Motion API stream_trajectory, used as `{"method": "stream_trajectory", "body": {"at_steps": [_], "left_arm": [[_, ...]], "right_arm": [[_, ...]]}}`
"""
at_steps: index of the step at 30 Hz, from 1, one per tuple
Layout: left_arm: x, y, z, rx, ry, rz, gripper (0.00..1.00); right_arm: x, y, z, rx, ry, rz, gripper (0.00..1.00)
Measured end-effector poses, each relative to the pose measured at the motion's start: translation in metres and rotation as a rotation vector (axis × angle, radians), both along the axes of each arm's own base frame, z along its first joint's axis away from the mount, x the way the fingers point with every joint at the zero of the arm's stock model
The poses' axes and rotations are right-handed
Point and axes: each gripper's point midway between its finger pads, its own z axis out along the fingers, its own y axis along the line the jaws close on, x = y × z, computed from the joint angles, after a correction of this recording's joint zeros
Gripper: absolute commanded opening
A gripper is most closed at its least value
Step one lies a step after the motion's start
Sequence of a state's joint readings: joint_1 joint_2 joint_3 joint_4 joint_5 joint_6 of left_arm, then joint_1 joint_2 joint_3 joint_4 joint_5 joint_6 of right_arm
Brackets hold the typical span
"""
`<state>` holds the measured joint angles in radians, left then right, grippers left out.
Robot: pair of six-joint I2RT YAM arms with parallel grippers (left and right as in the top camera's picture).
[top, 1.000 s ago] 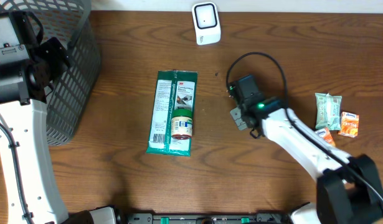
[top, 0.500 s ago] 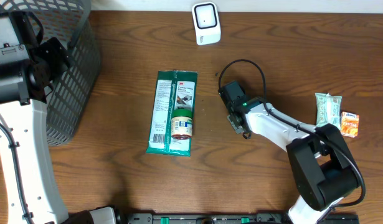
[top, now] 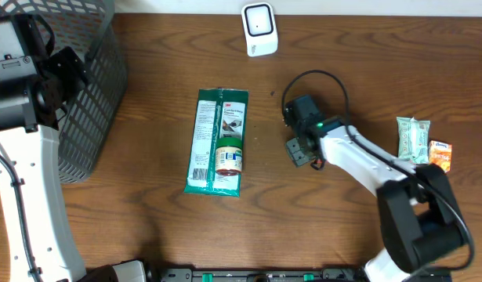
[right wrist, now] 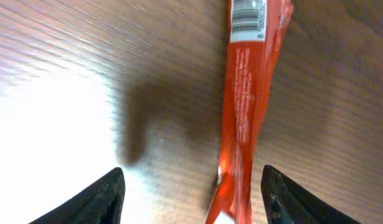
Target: Scan the item barcode
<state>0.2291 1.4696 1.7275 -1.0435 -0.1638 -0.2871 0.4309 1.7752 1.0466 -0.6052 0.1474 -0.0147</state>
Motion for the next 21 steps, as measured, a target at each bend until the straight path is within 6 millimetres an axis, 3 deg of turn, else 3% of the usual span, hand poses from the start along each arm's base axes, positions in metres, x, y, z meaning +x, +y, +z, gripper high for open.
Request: {"method": "stream_trajectory", "body": {"at_steps": [5,7,9,11,15,17,21], "left_arm": [[0.000,0.000,0.000,0.000,0.000,0.000,0.92],[0.000,0.000,0.000,0.000,0.000,0.000,0.92],[0.000,0.000,0.000,0.000,0.000,0.000,0.93],[0.000,0.000,0.000,0.000,0.000,0.000,0.92],[0.000,0.000,0.000,0.000,0.000,0.000,0.92],[0.000,0.000,0.000,0.000,0.000,0.000,0.92],[0.000,0.000,0.000,0.000,0.000,0.000,0.92]], "right_arm": [[0.005,-0.001,0.054,0.133,-0.080,-0.033,0.77],[0.006,-0.007,0.071,0.169,-0.104,-0.054,0.72],[0.006,-0.018,0.079,0.191,-0.101,-0.100,0.60],[0.004,-0.031,0.076,0.206,-0.077,-0.166,0.40],[0.008,-0.055,0.066,0.264,-0.051,-0.282,0.22],[0.011,-0.059,0.058,0.315,-0.043,-0.311,0.01],[0.013,-0.051,0.027,0.431,-0.005,-0.319,0.01]]}}
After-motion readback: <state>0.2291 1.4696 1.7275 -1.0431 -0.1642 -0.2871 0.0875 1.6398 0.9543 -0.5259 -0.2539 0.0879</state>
